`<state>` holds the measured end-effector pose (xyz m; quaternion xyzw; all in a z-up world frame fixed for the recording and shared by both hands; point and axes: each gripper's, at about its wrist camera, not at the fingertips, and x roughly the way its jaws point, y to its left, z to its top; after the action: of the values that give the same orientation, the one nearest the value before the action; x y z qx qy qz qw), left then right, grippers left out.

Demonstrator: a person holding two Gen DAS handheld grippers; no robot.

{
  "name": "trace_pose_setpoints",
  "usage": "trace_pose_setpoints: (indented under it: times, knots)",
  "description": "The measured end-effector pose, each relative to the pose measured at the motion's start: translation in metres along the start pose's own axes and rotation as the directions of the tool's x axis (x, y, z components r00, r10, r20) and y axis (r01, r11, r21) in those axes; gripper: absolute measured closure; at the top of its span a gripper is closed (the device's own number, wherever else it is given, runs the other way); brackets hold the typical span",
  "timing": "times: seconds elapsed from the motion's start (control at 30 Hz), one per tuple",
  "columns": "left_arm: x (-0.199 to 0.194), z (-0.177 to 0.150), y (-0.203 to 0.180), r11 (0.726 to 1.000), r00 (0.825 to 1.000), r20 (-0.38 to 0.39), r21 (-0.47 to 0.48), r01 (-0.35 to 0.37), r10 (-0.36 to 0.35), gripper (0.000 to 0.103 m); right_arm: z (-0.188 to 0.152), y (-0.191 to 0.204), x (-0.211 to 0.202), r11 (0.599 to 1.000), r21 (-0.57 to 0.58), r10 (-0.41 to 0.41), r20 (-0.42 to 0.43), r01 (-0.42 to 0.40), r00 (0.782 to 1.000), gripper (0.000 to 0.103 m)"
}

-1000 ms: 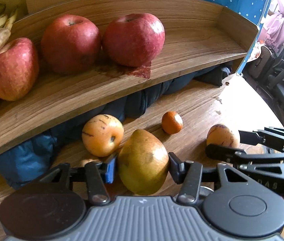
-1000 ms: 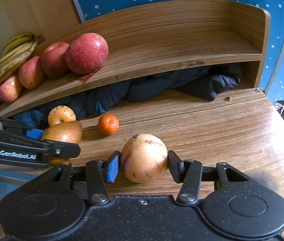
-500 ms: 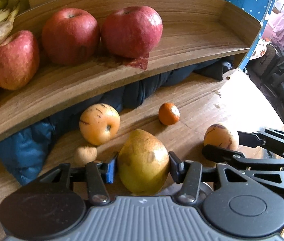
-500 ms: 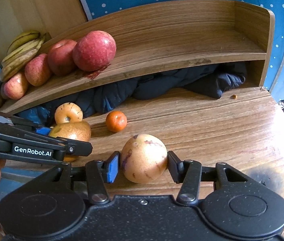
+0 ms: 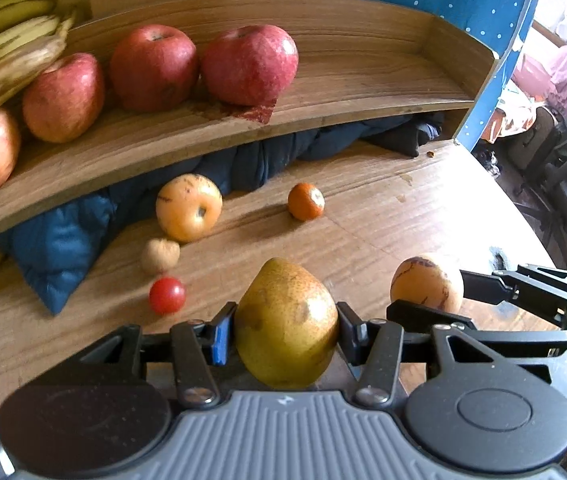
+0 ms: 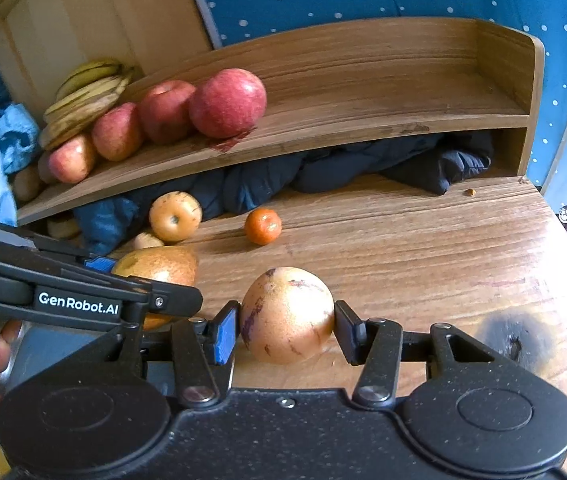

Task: Organize fruits
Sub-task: 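Carry both pears onto the tray and open both tools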

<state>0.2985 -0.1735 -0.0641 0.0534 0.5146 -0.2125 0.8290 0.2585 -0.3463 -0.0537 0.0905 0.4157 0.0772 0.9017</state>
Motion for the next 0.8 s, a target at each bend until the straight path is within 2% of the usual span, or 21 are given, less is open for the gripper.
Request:
trace_pose_setpoints:
  times: [0.47,0.8]
  knots:
    - [-0.038,-0.057,-0.003,0.990,0.998,0.020,-0.134,-0.049,0.052,0.048,-0.028,0.019,-0.036,0.989,-0.111,0.095,-0.036,-0.099,0.995,0.051]
    - [-0.058,-0.094,-0.005,0.971,0.995,0.022,-0.221,-0.086,0.093,0.048,-0.047,0.037,-0.049,0.962,-0.202,0.172,-0.084,-0.186,0.981,0.051]
